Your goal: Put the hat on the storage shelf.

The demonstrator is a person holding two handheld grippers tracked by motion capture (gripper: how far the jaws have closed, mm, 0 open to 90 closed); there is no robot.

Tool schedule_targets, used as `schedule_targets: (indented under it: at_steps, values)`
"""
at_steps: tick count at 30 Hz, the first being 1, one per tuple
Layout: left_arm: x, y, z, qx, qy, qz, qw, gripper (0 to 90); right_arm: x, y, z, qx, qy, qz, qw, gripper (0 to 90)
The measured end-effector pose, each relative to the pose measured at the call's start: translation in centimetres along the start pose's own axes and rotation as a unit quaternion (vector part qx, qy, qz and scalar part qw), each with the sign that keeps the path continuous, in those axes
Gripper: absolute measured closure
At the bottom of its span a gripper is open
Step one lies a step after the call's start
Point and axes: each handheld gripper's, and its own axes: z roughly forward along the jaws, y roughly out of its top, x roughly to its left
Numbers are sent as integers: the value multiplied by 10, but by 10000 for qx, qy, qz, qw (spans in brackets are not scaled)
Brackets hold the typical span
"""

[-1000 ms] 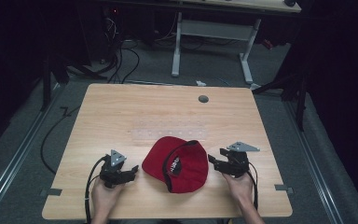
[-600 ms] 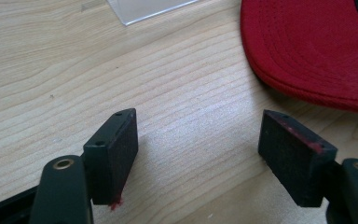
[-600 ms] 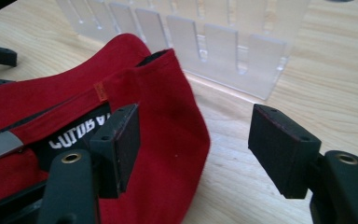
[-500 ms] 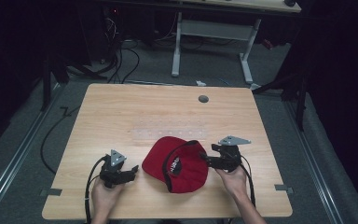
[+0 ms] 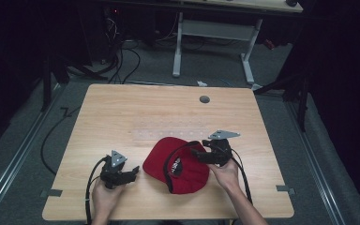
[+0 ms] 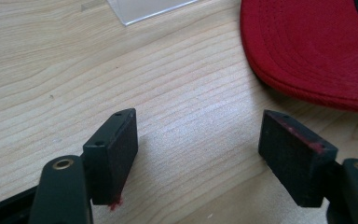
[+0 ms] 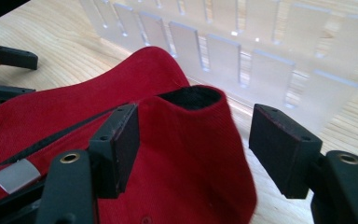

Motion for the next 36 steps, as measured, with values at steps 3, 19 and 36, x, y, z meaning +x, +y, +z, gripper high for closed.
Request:
schedule_targets:
  at_steps: [3, 19, 36]
  values:
    - [0, 0, 0, 1, -1, 1, 10000, 285, 2, 2, 6, 64, 68, -32, 10000, 334]
    - [0, 0, 0, -2, 2, -8, 10000, 285, -3, 10, 27, 241, 172, -85, 9995, 320]
    - [0, 0, 0, -6, 9, -12, 10000, 285, -11, 6, 58, 426, 900, 199, 9948, 377]
